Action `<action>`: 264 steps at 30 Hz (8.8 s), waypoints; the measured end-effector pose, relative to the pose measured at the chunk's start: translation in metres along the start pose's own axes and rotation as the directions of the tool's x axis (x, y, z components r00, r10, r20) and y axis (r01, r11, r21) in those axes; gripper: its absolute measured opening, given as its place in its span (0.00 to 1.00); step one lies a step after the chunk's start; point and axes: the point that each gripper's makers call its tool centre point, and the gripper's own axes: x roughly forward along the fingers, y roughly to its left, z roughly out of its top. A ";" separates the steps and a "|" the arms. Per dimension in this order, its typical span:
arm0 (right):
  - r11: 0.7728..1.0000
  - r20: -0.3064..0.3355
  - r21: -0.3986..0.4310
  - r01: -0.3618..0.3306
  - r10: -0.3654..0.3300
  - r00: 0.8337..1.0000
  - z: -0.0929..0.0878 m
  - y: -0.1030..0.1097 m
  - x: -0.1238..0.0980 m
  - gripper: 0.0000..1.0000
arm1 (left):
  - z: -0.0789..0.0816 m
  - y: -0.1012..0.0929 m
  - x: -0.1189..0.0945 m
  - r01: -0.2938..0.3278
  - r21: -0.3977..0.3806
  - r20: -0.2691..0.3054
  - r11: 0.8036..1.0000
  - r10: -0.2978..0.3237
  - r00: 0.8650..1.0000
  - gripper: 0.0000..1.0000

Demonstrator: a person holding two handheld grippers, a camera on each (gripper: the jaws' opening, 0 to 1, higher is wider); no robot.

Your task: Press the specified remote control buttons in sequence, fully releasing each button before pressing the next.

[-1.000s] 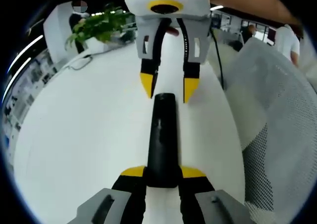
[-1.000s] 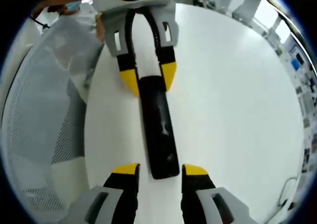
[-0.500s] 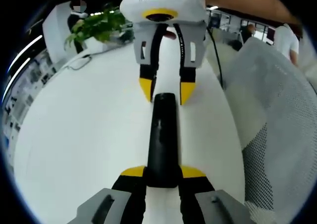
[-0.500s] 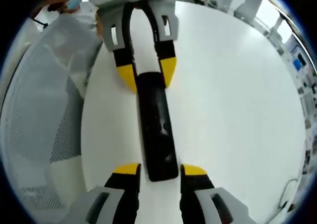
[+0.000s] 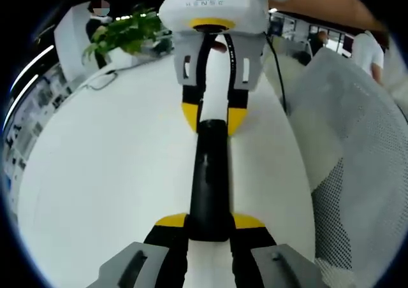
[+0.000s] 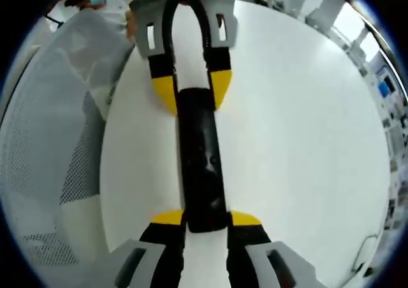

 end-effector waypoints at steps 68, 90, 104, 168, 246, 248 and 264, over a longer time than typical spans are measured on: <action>0.987 0.099 -0.047 0.153 -0.147 0.984 0.005 -0.049 -0.031 0.20 | 0.023 0.052 -0.018 -0.090 0.087 -0.036 0.992 0.093 0.995 0.23; 0.982 0.100 -0.050 0.181 -0.176 0.979 0.004 -0.101 -0.034 0.20 | 0.033 0.102 -0.015 -0.105 0.097 -0.036 0.990 0.109 0.993 0.23; 0.976 0.104 -0.052 0.212 -0.205 0.973 0.002 -0.140 -0.031 0.20 | 0.036 0.143 -0.008 -0.130 0.106 -0.041 0.986 0.135 0.990 0.23; 0.966 0.078 -0.100 0.240 -0.233 0.969 0.007 -0.186 -0.002 0.20 | 0.015 0.189 0.009 -0.138 0.101 -0.144 0.985 0.152 0.978 0.24; 0.854 0.390 0.303 0.423 -0.516 0.763 0.019 -0.137 -0.116 0.47 | 0.068 0.137 -0.108 -0.386 -0.242 0.255 0.890 0.442 0.860 0.63; 0.846 0.415 0.338 0.412 -0.527 0.741 0.022 -0.130 -0.122 0.48 | 0.070 0.131 -0.110 -0.350 -0.306 0.293 0.885 0.437 0.850 0.63; 0.812 0.477 0.420 0.406 -0.578 0.662 0.027 -0.082 -0.146 0.49 | 0.070 0.089 -0.134 -0.370 -0.349 0.342 0.861 0.485 0.805 0.65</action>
